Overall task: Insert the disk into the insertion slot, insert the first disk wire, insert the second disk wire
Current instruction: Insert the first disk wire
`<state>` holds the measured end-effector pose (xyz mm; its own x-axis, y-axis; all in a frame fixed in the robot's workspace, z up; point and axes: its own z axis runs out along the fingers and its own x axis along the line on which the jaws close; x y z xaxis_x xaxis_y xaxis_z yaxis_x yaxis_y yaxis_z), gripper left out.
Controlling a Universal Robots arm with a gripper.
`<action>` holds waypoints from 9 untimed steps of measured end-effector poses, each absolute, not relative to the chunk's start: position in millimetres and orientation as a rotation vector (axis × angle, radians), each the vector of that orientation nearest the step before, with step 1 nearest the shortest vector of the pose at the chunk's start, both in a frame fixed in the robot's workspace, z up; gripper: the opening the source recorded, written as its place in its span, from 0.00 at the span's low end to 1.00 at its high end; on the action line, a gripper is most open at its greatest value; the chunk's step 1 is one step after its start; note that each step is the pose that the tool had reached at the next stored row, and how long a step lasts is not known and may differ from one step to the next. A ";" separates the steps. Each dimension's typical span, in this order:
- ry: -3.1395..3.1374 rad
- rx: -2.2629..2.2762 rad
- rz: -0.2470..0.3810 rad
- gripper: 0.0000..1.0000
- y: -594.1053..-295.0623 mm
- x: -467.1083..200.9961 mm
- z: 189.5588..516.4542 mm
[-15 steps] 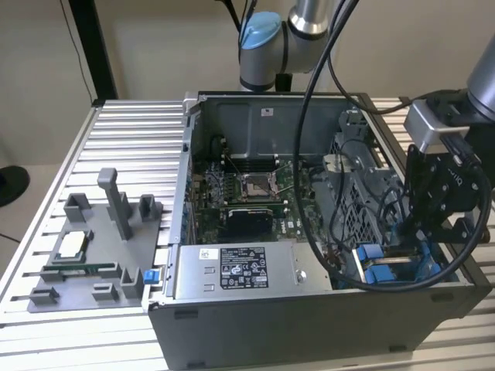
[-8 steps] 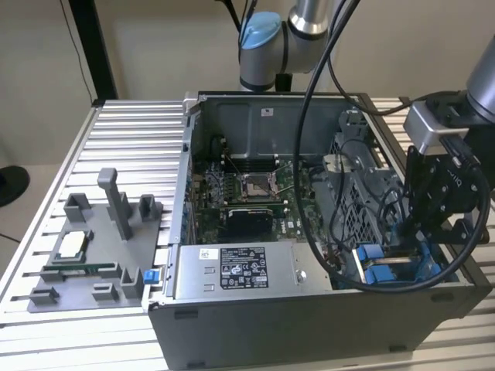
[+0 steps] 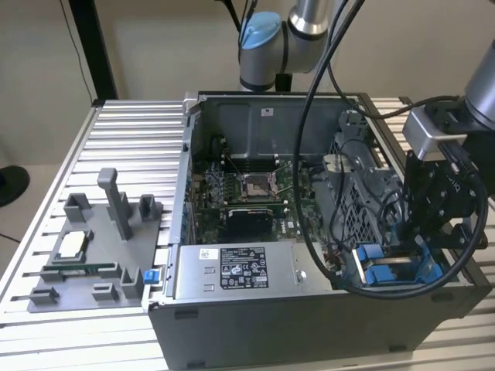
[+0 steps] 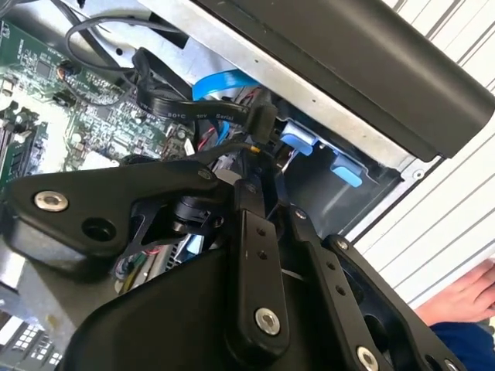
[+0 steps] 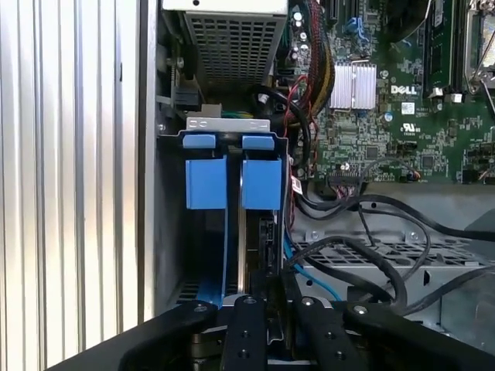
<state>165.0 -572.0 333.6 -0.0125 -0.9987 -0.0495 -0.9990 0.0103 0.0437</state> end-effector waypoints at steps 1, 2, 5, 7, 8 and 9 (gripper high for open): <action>2.230 -2.204 0.103 0.00 -572.0 165.0 331.8; 2.230 -2.203 0.106 0.00 -572.0 164.9 330.3; 2.229 -2.202 0.110 1.00 -572.0 165.0 330.0; 2.229 -2.202 0.111 1.00 -572.0 165.0 338.1; 2.228 -2.202 0.111 1.00 -572.0 165.0 341.9; 2.228 -2.202 0.112 1.00 -572.1 165.0 346.1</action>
<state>165.0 -572.1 346.1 -0.0133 -0.9984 -0.0552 -0.9989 0.0108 0.0456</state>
